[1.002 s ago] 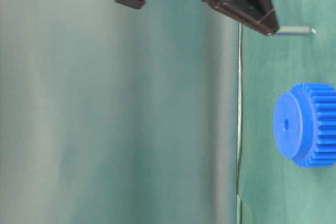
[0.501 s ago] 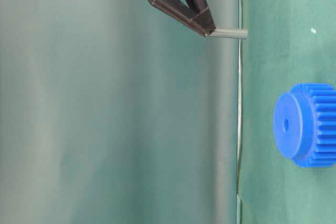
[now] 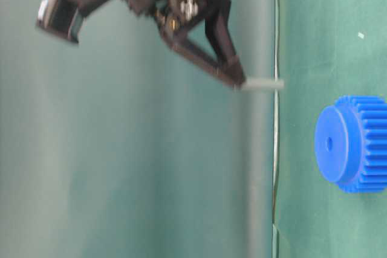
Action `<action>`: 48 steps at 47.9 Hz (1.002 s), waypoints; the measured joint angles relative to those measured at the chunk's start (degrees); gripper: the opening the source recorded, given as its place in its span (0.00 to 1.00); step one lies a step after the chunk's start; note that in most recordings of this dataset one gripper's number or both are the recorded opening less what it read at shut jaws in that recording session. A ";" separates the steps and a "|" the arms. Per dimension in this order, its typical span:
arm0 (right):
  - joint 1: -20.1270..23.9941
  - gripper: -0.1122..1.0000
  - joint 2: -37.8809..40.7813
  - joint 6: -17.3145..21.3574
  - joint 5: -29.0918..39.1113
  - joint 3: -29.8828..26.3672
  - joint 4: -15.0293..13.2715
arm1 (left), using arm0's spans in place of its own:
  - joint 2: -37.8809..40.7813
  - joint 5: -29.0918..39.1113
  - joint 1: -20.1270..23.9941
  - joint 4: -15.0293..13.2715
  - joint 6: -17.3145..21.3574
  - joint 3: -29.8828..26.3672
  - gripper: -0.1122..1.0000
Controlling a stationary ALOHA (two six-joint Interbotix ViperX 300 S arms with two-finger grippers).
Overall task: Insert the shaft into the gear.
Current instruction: 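Lift the shaft and carry it left over the blue gear's hole, then lower the held shaft down into the blue gear's center hole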
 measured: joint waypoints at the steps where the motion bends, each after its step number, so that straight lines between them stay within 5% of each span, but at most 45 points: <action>1: 0.18 0.26 0.62 0.00 0.09 -0.79 0.00 | 0.00 0.00 0.00 0.00 -0.09 0.00 0.10; 15: 2.02 0.26 6.68 -0.35 0.35 -7.56 0.00 | 0.00 0.00 0.00 0.00 -0.09 0.00 0.10; 48: 2.29 0.26 15.21 0.09 -3.08 -8.17 0.00 | 0.00 0.00 0.00 0.00 -0.09 0.00 0.10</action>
